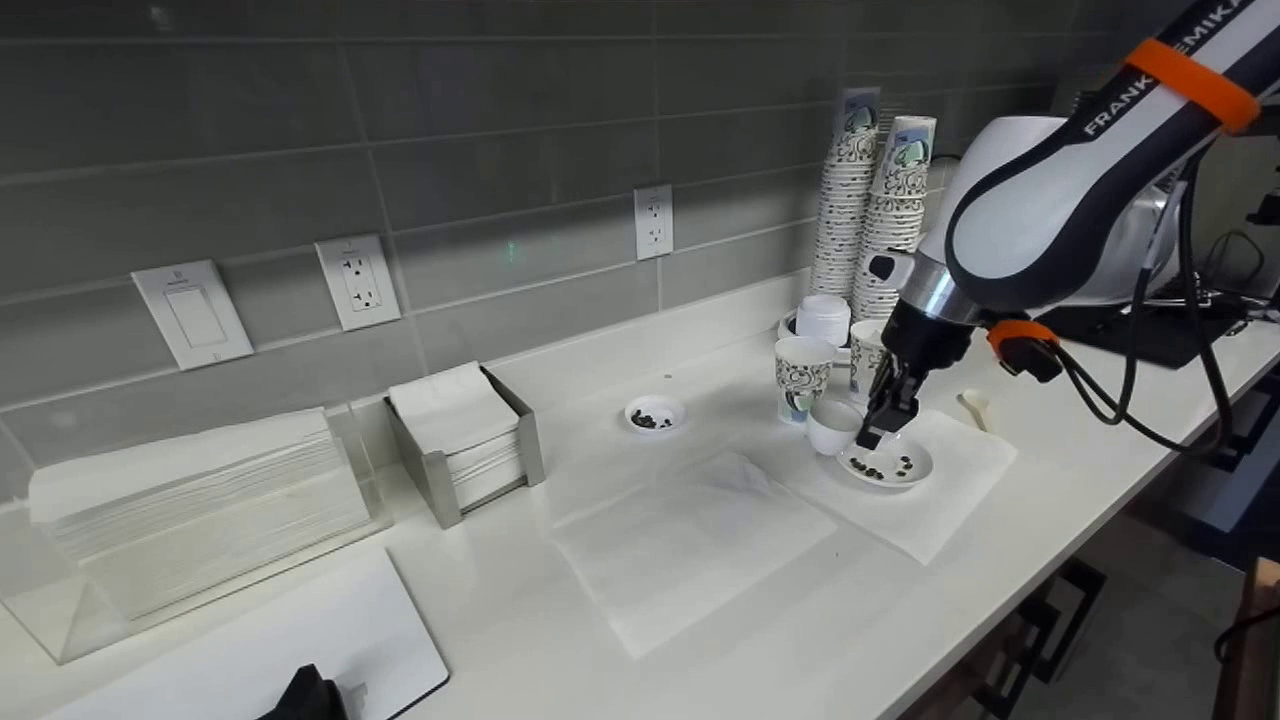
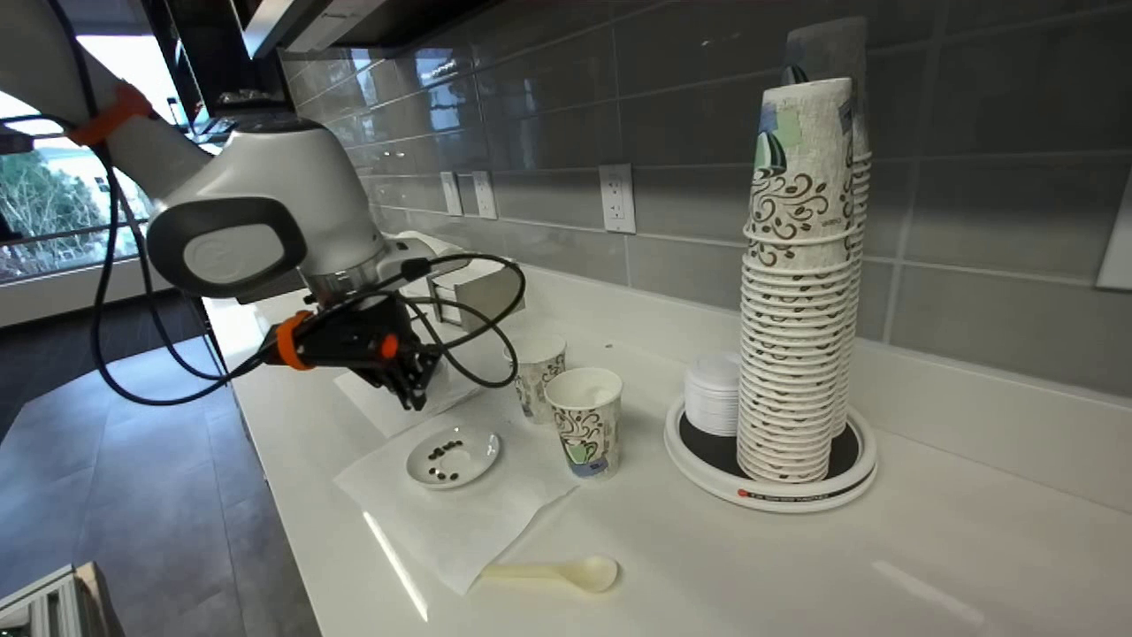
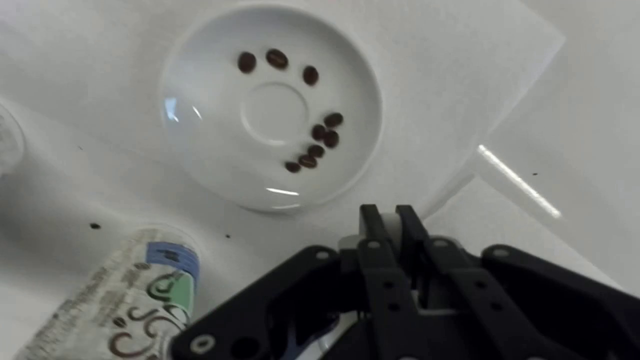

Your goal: Remove the cup from the white plate

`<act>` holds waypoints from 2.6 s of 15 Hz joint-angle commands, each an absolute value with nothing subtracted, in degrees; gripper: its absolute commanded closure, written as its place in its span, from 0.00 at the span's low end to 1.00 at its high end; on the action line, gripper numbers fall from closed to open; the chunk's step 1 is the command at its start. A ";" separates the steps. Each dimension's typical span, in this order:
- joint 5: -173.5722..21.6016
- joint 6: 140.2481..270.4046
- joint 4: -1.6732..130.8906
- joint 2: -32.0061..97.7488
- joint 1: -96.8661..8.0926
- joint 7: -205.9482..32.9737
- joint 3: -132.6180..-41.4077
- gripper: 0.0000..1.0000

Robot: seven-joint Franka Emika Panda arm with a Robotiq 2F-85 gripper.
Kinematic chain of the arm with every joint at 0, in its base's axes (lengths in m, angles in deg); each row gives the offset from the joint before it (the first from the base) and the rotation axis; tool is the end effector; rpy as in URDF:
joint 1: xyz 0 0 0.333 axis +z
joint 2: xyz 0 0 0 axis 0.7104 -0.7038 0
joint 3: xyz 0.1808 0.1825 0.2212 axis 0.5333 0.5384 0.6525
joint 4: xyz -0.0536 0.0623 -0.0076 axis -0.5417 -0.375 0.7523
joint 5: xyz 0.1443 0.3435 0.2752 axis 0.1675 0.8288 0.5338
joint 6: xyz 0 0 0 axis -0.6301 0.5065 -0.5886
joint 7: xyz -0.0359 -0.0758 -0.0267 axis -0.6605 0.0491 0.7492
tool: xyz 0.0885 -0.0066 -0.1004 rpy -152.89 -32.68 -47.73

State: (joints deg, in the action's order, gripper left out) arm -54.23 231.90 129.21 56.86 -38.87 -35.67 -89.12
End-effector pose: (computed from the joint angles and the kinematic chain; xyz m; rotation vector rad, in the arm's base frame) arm 0.4509 -0.0081 0.2140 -2.9584 -0.7733 -0.3707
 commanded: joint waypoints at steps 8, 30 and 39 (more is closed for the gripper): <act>-58.26 226.51 128.04 59.52 -30.75 -36.74 -81.09 0.97; -60.89 221.75 112.34 46.96 -29.12 -35.60 -75.87 0.97; -71.30 218.25 98.97 34.14 -31.51 -45.69 -72.09 0.97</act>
State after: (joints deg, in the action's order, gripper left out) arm -67.96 219.72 103.69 38.42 -30.12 -42.05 -74.00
